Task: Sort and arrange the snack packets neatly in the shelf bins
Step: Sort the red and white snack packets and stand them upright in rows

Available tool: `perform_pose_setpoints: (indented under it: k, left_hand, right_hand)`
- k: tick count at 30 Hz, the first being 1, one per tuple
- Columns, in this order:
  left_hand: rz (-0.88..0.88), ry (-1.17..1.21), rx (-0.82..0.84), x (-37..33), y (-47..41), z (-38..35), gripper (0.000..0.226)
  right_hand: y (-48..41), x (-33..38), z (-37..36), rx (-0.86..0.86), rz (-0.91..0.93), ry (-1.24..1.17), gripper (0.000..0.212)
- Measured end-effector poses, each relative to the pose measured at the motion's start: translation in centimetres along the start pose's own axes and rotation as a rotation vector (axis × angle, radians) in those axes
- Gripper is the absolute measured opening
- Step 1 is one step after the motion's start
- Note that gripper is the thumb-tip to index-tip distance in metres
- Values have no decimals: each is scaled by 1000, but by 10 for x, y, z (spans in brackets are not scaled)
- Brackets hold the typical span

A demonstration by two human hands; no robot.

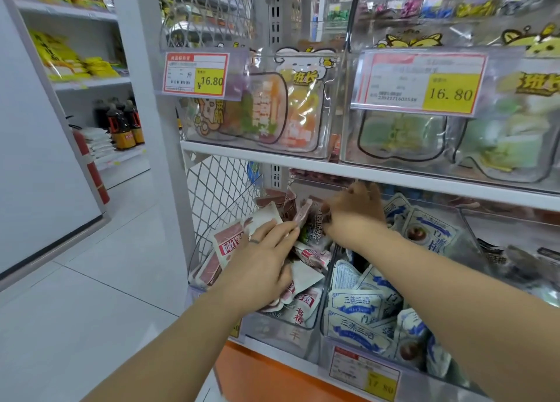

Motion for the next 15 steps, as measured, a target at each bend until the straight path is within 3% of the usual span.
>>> perform_pose_setpoints:
  k: [3,6,9,15]
  left_hand:
    - [8,-7,-3,1,0,-2,61]
    - [15,-28,18,1,0,-4,62]
    - [21,-43,49,-3,0,-6,63]
    - [36,-92,21,-9,3,-1,63]
  right_hand:
    - [0,4,-2,54,9,-48,20]
    - [3,0,3,-5,-26,-138,21]
    - [7,7,9,-39,70,3,21]
    - [1,21,-2,110,144,162,19]
Point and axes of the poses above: each hand's wrist, its own y-axis away from the middle knuckle, its own z-axis out of the back of the hand, x = y × z, the point moved 9 cm from there along -y, towards the middle knuckle
